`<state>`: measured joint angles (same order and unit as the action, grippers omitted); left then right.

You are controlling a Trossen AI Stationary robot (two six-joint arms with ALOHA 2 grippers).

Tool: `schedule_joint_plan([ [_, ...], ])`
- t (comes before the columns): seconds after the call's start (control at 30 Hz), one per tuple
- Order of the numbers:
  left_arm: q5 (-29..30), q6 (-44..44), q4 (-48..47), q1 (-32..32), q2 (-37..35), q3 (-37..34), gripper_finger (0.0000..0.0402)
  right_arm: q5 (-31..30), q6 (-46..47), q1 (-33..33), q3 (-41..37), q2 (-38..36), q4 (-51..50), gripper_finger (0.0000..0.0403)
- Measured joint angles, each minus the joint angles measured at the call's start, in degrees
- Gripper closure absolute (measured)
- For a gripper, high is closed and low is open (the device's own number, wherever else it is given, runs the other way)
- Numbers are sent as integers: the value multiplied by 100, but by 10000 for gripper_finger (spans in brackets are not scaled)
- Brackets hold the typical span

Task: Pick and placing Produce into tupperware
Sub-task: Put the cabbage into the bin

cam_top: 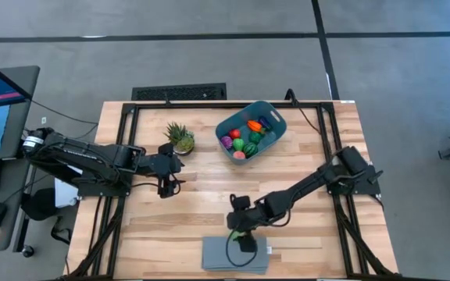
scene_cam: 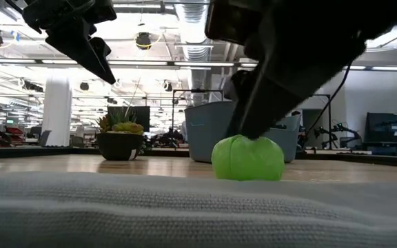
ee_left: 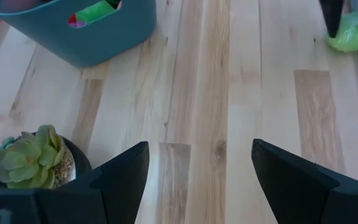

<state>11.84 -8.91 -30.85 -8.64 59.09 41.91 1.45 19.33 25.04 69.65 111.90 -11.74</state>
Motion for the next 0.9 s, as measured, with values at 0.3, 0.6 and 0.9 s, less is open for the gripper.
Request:
schedule_joint_plan([
  [0.3,0,-19,-58,0,0,0,127,2,64,60,614,557,-584,82],
  [0.6,0,-19,-98,0,0,0,127,-2,302,-14,638,554,-878,82],
  [0.9,0,-24,-147,0,0,0,127,4,408,-42,636,554,-1031,94],
])
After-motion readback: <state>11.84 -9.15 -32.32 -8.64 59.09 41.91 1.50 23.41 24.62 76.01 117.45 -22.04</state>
